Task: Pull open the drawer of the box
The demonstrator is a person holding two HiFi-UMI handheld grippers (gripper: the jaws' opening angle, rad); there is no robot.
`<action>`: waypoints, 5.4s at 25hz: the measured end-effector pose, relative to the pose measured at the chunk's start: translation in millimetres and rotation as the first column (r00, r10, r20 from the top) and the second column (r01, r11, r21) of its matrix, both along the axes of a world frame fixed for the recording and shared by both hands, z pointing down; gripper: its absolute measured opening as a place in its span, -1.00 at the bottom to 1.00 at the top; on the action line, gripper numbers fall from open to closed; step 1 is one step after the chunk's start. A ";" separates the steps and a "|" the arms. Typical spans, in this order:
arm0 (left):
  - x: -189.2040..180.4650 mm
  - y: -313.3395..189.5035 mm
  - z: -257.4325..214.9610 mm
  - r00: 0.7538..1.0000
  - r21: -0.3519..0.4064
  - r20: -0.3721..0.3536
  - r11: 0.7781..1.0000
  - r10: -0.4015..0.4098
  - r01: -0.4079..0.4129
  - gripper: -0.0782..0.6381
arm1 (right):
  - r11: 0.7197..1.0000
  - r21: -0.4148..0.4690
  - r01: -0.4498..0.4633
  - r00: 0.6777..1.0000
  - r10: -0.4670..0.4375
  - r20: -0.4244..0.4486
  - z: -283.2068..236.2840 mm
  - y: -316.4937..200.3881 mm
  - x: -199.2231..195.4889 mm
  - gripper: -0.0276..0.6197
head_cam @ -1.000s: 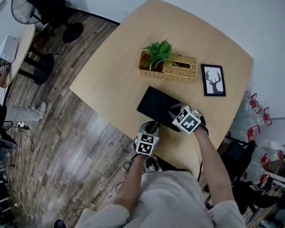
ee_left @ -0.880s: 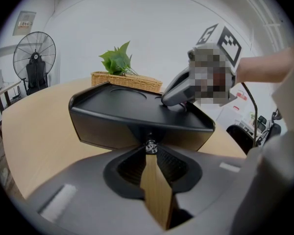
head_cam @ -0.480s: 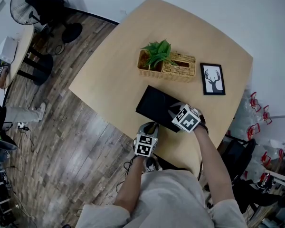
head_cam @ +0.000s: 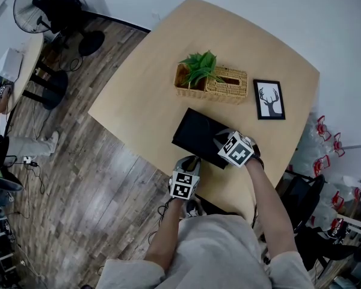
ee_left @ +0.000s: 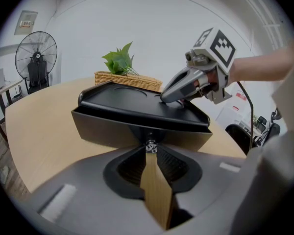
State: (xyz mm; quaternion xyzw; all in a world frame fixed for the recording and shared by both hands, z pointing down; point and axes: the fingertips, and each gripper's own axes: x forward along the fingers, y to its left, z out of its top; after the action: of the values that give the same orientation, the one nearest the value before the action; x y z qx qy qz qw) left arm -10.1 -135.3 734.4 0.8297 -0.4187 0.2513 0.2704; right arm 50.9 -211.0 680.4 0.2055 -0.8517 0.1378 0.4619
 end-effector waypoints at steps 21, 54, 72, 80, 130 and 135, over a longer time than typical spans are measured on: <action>-11.4 16.4 5.4 1.000 0.011 0.014 1.000 0.003 -0.003 -0.43 | 1.000 -0.011 -0.005 1.000 0.005 0.001 1.8 0.0 0.5 -0.91; -26.7 47.9 1.8 1.000 0.001 0.022 1.000 -0.014 0.014 -0.43 | 1.000 0.003 -0.002 1.000 0.002 -0.004 -2.3 -1.5 -0.2 -0.91; -37.9 65.0 2.9 0.999 -0.002 0.036 1.000 -0.028 0.028 -0.43 | 1.000 0.027 -0.004 1.000 0.005 -0.011 0.8 -0.9 1.2 -0.91; -45.1 74.2 13.4 0.998 -0.004 0.041 0.999 -0.037 0.038 -0.43 | 0.999 0.031 -0.006 1.000 0.006 -0.013 2.6 -0.9 2.1 -0.91; -52.5 98.3 -93.6 0.999 0.146 -0.002 0.988 -0.043 0.043 -0.43 | 0.827 0.050 -0.560 0.748 0.478 0.461 -79.0 145.7 -0.2 -0.91; -44.3 116.3 -95.1 0.999 0.146 0.012 0.989 -0.030 0.028 -0.43 | 0.785 0.050 -0.618 0.699 0.519 0.492 -79.6 174.5 9.6 -0.91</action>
State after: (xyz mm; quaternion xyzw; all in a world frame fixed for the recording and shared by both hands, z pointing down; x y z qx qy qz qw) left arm -54.4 -19.0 639.3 0.8392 -0.4499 0.2218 0.2098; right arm 60.5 -36.6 600.8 0.4694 -0.8382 0.2270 0.1601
